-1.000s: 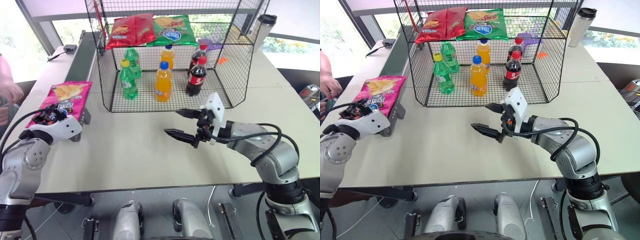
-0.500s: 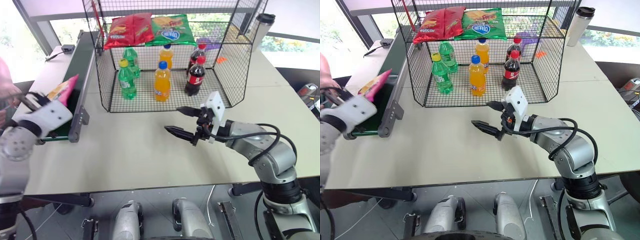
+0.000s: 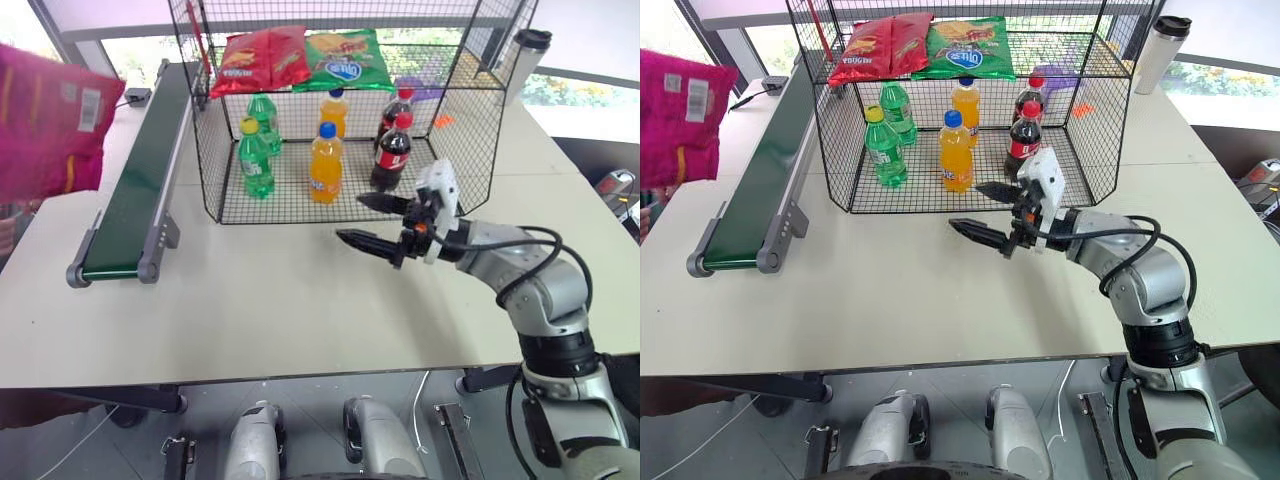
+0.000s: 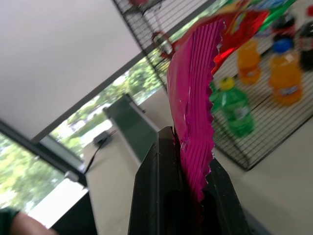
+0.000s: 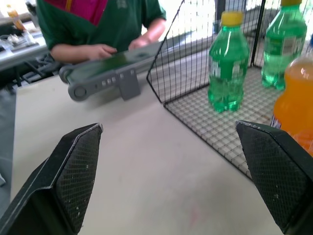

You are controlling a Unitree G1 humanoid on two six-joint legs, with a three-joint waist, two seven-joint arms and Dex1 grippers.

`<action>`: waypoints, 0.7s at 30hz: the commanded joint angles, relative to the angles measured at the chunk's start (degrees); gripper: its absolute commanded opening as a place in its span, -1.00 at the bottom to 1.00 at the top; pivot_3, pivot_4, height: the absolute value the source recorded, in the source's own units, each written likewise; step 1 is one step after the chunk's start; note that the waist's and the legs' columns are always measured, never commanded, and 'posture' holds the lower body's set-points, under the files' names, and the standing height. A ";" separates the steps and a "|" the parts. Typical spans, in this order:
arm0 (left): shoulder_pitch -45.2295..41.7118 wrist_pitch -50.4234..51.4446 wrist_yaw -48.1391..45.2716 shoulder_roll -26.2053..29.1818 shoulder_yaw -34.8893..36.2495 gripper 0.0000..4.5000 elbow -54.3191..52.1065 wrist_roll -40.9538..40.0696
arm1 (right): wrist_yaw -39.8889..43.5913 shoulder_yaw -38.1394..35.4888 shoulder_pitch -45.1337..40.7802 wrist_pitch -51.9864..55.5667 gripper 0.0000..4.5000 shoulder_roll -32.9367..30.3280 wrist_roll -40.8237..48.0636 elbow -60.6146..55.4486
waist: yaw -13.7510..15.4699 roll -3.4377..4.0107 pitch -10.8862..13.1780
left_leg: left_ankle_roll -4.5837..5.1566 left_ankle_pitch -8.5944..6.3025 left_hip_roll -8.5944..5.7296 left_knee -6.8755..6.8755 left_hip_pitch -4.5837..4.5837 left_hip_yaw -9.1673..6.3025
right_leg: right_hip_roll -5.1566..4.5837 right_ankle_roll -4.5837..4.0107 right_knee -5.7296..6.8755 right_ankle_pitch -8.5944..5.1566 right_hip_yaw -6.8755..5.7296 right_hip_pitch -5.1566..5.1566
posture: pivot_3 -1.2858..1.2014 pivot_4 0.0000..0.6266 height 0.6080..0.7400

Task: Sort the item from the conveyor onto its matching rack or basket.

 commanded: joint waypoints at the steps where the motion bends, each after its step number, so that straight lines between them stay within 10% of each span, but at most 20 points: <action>1: -7.69 4.44 -1.31 1.77 -4.47 -0.98 0.17 -15.47 | 1.64 -3.77 -3.35 0.09 1.00 0.48 4.15 0.51 | 0.05 0.00 0.00 | 0.00 0.00 0.00 0.00 0.00 0.00 | 0.00 0.02 0.01 -0.01 0.00 0.01 | 0.03 -0.52 1.00; 9: -29.68 2.05 2.67 -6.93 -25.95 -0.98 6.61 -28.64 | 4.18 -6.09 -7.40 -0.28 1.00 -0.58 6.06 2.99 | 0.12 0.00 0.00 | -0.01 0.03 -0.01 0.04 0.17 -0.08 | 0.12 0.08 0.25 -0.04 0.03 0.10 | 0.03 -0.52 1.00; 21: -41.87 -6.59 -3.90 -21.69 -40.37 -0.98 15.25 -22.17 | 1.41 -7.15 -4.20 5.06 1.00 3.69 17.62 -7.59 | -0.04 -0.01 0.00 | -0.02 0.05 -0.01 0.15 0.06 -0.13 | 0.26 0.48 0.30 0.06 0.18 0.05 | 0.03 -0.52 1.00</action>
